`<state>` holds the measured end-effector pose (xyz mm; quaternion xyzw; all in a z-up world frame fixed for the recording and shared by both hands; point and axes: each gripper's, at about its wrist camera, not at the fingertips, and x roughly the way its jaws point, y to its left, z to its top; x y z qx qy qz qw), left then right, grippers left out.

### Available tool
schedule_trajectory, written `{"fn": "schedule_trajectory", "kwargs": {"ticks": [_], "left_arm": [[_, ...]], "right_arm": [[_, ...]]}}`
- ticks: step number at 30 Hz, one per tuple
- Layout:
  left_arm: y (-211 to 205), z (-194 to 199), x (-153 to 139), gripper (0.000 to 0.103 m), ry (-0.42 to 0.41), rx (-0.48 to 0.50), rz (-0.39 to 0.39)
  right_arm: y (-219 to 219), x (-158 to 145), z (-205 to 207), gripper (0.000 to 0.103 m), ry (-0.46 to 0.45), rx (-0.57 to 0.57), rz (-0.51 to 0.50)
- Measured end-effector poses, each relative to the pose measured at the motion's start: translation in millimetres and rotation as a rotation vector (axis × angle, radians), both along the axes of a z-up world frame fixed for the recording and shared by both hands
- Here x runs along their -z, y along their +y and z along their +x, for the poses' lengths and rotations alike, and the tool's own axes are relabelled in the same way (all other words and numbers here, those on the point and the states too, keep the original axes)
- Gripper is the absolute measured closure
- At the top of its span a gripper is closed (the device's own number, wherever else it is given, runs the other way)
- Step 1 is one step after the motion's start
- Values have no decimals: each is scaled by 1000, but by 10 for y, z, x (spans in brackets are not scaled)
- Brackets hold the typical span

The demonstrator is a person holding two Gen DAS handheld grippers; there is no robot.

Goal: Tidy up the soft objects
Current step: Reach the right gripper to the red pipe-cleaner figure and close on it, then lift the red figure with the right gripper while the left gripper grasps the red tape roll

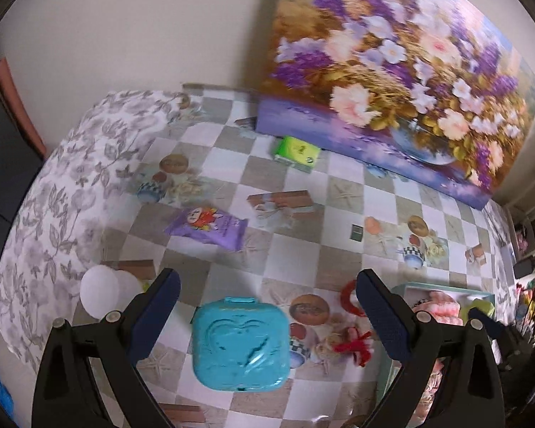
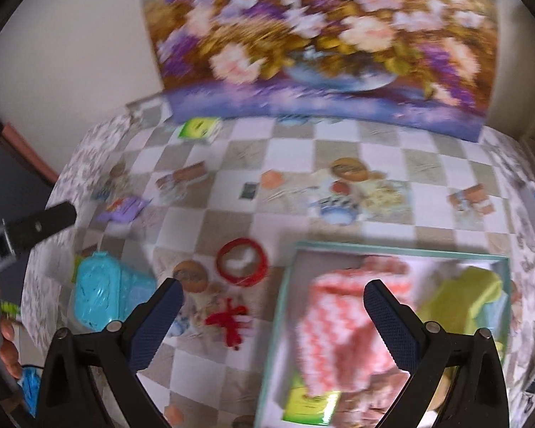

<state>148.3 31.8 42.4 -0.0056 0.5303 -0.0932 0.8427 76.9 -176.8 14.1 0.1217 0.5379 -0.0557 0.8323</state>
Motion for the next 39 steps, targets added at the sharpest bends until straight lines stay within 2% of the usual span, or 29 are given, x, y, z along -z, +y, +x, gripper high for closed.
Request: {"fn": "schedule_trajectory", "kwargs": {"ticks": [8, 13, 23, 32, 33, 39], "left_arm": [[195, 93, 277, 4, 86, -39, -12], [177, 108, 332, 4, 98, -27, -19], [154, 155, 463, 4, 134, -18, -22], [162, 174, 496, 4, 145, -15, -22], [161, 176, 498, 4, 145, -15, -22], [161, 176, 504, 4, 147, -16, -22]], "right_arm": [[264, 286, 69, 15, 70, -68, 9], [339, 474, 107, 20, 115, -80, 21], [493, 747, 141, 43, 184, -119, 19], [546, 948, 149, 50, 235, -129, 25], [550, 959, 150, 53, 238, -129, 27], [564, 965, 141, 58, 236, -134, 21]]}}
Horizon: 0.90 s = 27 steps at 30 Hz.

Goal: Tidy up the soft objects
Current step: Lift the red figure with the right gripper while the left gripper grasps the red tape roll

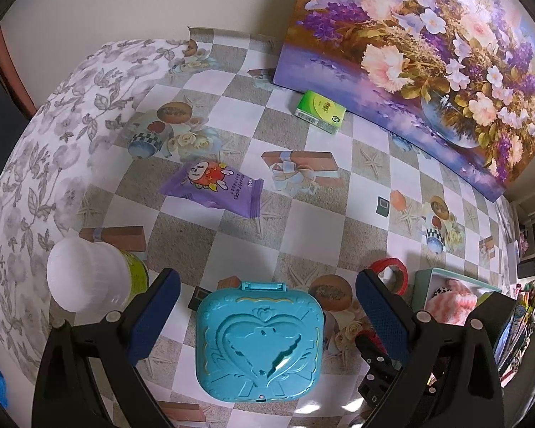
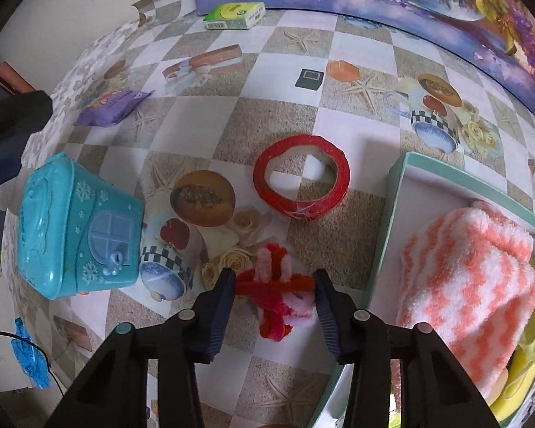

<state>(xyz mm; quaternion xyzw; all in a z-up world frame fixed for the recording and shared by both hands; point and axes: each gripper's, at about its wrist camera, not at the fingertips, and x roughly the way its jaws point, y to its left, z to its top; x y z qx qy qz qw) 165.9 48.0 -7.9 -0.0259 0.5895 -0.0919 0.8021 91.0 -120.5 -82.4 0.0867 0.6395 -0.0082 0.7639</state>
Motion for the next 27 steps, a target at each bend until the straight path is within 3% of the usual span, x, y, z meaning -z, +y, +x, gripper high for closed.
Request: {"fn": "schedule_trajectory", "kwargs": {"ticks": [7, 16, 27], "left_arm": [[-42, -7, 20, 4, 2, 6, -1], [-170, -7, -34, 4, -29, 17, -10], [-603, -70, -64, 4, -61, 97, -6]], "right_arm": [[-64, -82, 16, 58, -21, 16, -3], [-256, -448, 26, 58, -108, 45, -2], [-727, -885, -87, 58, -209, 164, -47]]}}
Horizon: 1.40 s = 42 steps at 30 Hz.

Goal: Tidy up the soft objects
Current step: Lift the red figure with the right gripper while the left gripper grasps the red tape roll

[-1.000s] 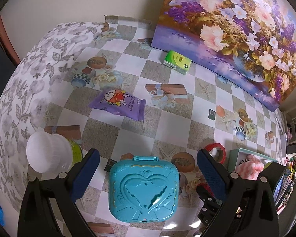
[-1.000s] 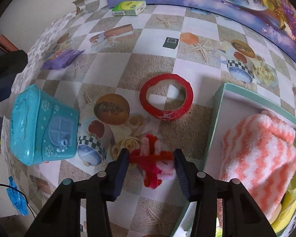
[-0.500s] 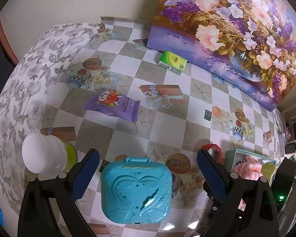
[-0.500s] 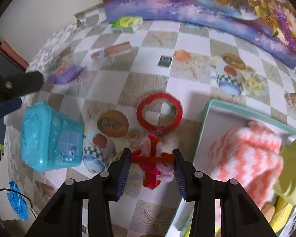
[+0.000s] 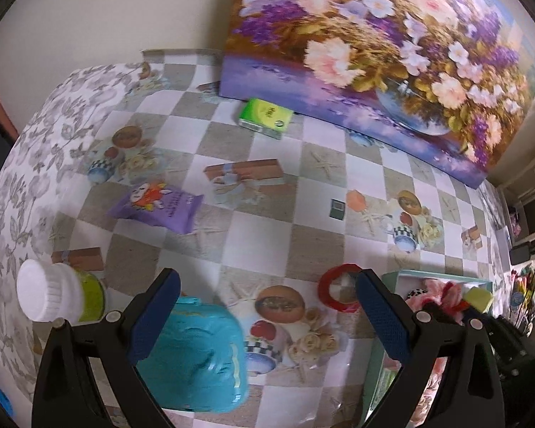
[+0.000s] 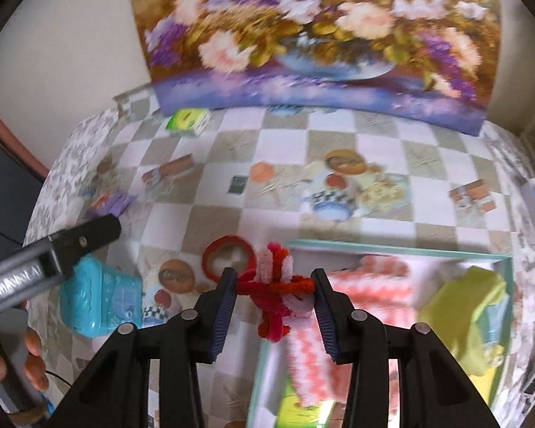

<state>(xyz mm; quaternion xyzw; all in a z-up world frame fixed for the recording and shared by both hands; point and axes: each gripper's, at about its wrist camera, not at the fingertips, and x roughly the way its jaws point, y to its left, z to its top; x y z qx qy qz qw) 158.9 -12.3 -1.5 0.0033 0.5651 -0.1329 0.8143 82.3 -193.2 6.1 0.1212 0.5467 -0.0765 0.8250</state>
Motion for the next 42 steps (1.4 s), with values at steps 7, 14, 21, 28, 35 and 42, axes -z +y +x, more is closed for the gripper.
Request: {"fn": "schedule_trajectory", "kwargs": {"ticks": [7, 14, 21, 28, 35, 42], "left_arm": [[-326, -43, -28, 4, -26, 68, 38], [-672, -95, 117, 4, -15, 128, 73], [-903, -131, 454, 8, 36, 172, 109], [-932, -98, 713, 8, 76, 148, 123], [-942, -75, 843, 22, 100, 141, 108], [-967, -88, 823, 44, 109, 163, 47]], "right_arm": [[-387, -121, -124, 58, -26, 85, -18], [-676, -215, -255, 58, -48, 144, -26], [-746, -185, -282, 58, -42, 149, -21], [-783, -136, -293, 58, -29, 154, -16], [-804, -79, -295, 58, -11, 155, -13], [-783, -89, -292, 58, -8, 146, -21]]}}
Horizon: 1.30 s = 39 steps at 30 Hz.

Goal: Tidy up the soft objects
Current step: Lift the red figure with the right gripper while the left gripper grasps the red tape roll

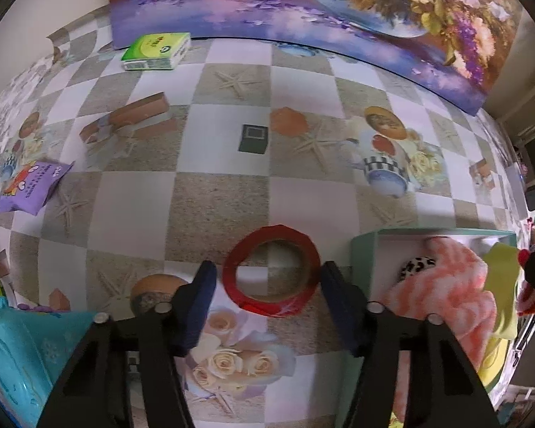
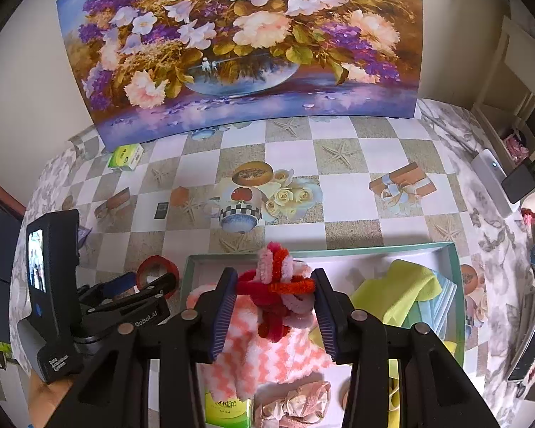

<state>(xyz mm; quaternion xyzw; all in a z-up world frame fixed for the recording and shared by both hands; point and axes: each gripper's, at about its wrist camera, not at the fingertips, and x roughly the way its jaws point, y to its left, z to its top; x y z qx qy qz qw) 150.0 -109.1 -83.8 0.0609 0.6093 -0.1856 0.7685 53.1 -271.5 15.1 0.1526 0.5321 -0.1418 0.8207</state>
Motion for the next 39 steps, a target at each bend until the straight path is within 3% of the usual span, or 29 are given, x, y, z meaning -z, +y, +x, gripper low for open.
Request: {"fn": "schedule_trajectory", "kwargs": {"ticks": [12, 35, 38, 39], "left_arm": [[53, 33, 48, 44, 21, -22, -63], [-47, 15, 70, 36, 36, 14, -38], [-31, -3, 70, 39, 28, 16, -46], [-30, -3, 63, 46, 34, 17, -68]], "right_arm": [[27, -11, 13, 58, 4, -14, -7], [30, -16, 13, 58, 4, -14, -5], [36, -14, 8, 58, 4, -18, -6], [36, -14, 9, 58, 4, -17, -6]]}}
